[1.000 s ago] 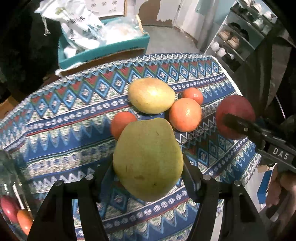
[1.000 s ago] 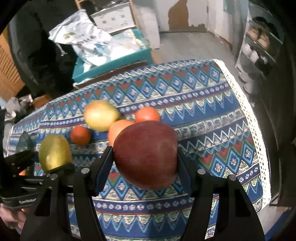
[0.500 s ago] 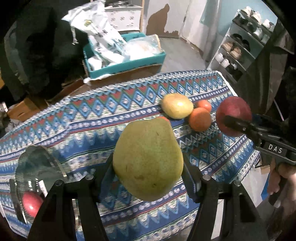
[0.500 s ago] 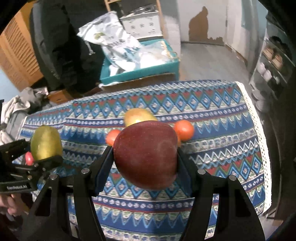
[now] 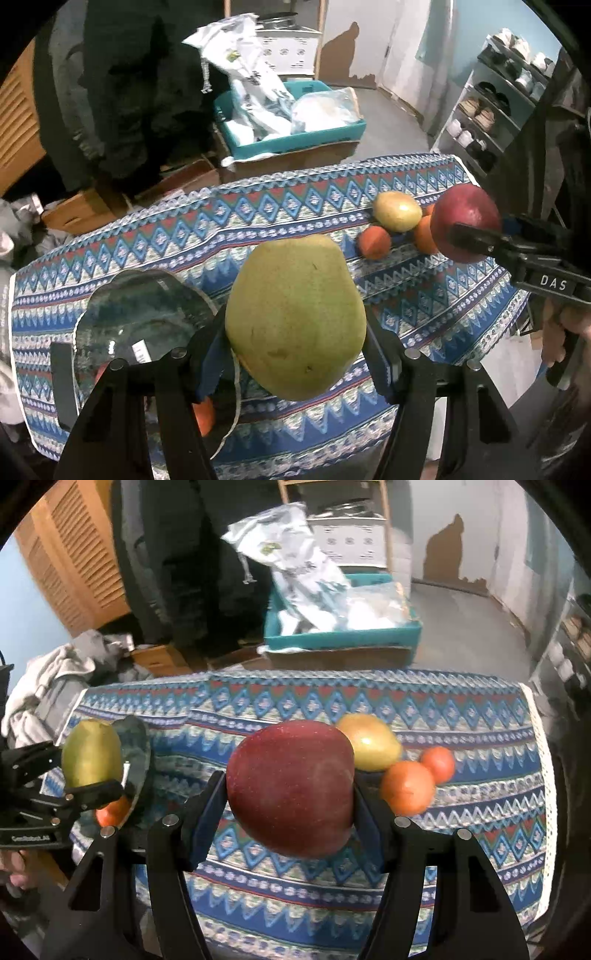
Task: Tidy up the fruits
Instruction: 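Carry the red mango with the right tool while the left tool carries the green mango toward the bowl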
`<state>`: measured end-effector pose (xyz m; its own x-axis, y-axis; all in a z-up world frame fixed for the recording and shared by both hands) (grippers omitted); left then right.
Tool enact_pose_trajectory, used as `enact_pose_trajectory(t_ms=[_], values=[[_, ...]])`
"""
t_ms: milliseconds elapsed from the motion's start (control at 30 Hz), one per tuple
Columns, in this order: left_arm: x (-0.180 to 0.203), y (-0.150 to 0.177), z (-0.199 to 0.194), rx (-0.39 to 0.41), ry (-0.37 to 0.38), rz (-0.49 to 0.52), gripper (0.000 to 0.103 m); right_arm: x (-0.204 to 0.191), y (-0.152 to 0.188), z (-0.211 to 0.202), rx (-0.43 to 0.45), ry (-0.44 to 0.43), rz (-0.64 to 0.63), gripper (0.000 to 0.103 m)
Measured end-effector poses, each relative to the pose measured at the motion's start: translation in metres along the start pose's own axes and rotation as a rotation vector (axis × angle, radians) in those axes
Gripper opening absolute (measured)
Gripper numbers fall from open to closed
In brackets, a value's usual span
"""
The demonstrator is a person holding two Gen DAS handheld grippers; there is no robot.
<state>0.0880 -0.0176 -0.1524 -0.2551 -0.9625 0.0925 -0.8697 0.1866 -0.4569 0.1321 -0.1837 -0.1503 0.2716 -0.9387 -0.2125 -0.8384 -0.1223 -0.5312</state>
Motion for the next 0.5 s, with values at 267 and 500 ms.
enact_pose_trajectory(t_ms=[267, 500], values=[[-0.034, 0.017, -0.007, 0.014, -0.025, -0.055, 0.067, -0.05, -0.009, 0.005, -0.003, -0.065, -0.058, 0.065], [-0.058, 0.026, -0.018, 0.04, -0.035, -0.094, 0.067, -0.09, -0.019, 0.01, -0.004, -0.108, -0.103, 0.065]])
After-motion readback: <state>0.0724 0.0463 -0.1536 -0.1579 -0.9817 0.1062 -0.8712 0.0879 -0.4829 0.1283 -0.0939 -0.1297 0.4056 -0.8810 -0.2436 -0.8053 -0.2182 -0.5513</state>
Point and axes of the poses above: each gripper's, at about its wrist camera, not at the fingertips, and z roughly the way its jaws point, x to its right, y to its underside, the point moved 7 cm from there along z, roughly the way its jaws point
